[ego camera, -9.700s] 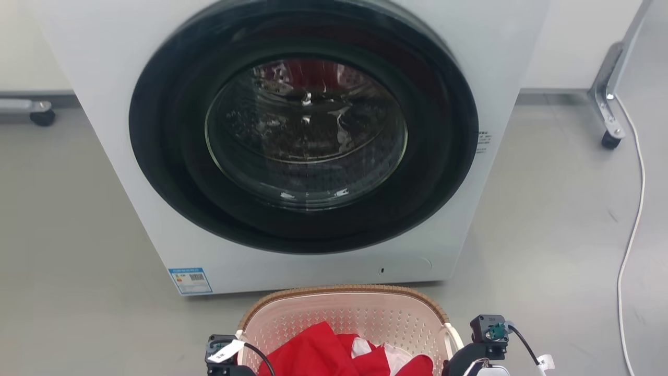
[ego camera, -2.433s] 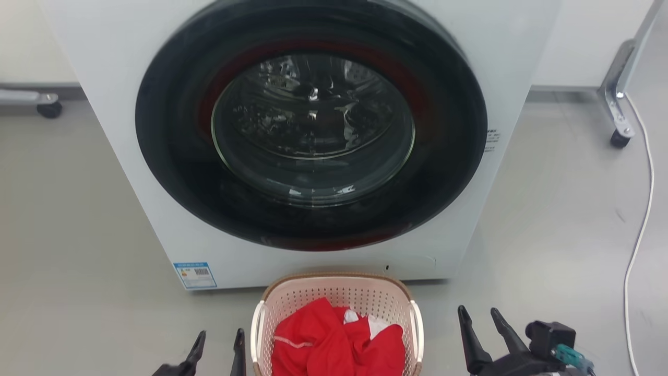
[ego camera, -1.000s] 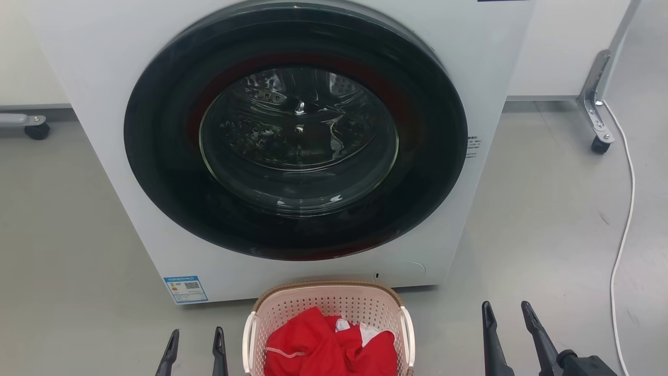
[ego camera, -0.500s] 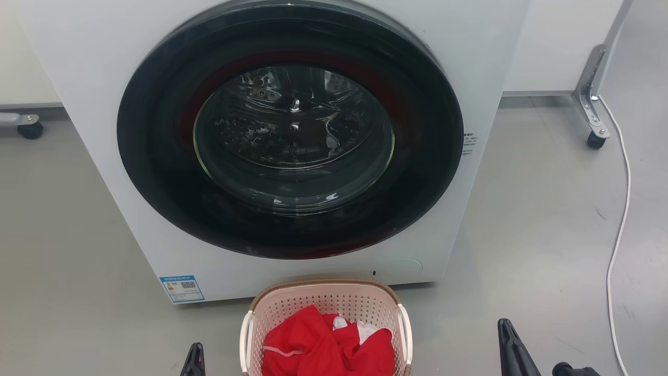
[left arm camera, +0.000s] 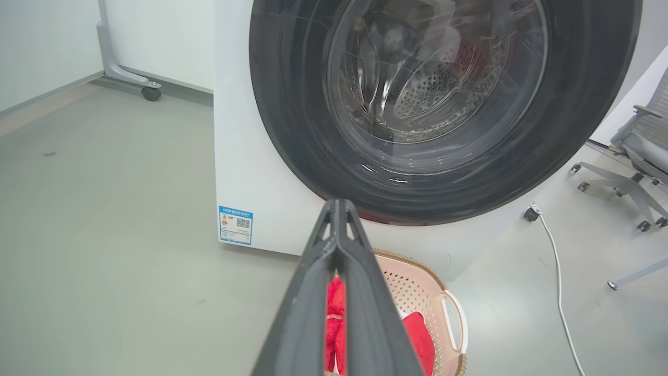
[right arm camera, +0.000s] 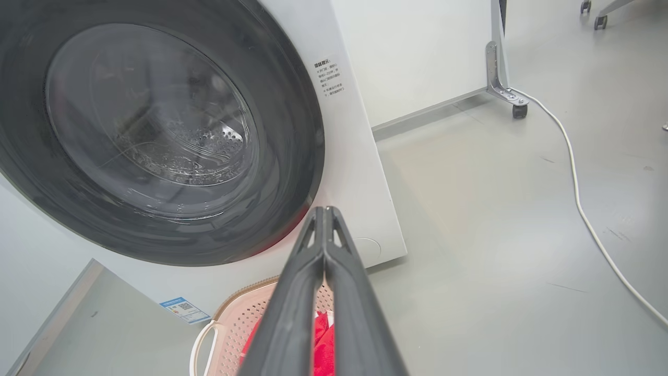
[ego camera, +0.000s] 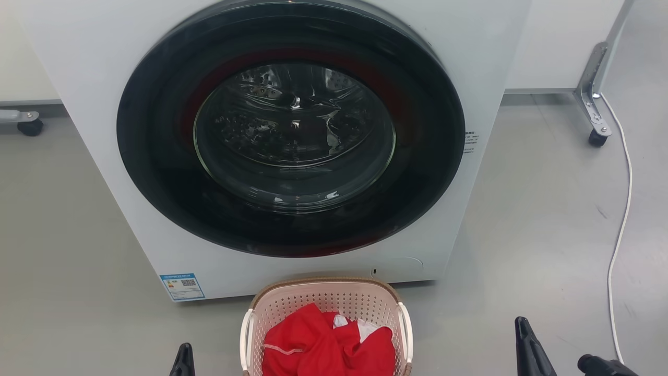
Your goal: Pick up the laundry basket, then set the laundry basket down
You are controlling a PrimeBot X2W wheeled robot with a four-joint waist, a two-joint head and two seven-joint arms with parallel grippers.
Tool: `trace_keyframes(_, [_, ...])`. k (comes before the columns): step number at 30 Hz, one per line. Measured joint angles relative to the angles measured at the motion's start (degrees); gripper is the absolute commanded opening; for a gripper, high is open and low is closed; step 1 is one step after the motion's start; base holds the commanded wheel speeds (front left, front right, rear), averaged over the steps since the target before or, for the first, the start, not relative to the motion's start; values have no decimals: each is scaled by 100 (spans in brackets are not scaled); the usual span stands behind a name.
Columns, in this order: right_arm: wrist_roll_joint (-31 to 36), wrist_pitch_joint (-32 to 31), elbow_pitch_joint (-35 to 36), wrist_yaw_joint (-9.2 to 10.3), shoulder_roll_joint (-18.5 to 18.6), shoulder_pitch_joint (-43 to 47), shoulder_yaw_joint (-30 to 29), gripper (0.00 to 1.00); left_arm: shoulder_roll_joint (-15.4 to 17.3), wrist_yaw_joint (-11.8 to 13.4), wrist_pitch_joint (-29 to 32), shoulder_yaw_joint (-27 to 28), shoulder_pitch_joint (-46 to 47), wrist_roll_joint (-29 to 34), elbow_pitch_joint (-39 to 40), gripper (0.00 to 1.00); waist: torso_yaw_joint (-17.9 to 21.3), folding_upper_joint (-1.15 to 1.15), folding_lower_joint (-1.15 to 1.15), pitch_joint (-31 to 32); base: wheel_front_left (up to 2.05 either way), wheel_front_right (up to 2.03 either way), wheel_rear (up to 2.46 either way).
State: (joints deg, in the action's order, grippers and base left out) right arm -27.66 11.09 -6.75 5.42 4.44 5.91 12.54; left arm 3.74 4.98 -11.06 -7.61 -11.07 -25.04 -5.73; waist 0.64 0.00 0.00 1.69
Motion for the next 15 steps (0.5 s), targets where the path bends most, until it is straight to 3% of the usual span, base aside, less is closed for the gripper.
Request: trace_keyframes(15, [-1200, -343, -172, -225, -45, -205, -379, 0, -18, -201, 348, 243, 275, -1182, -197, 0, -12, 0, 0, -33, 0, 0, 0])
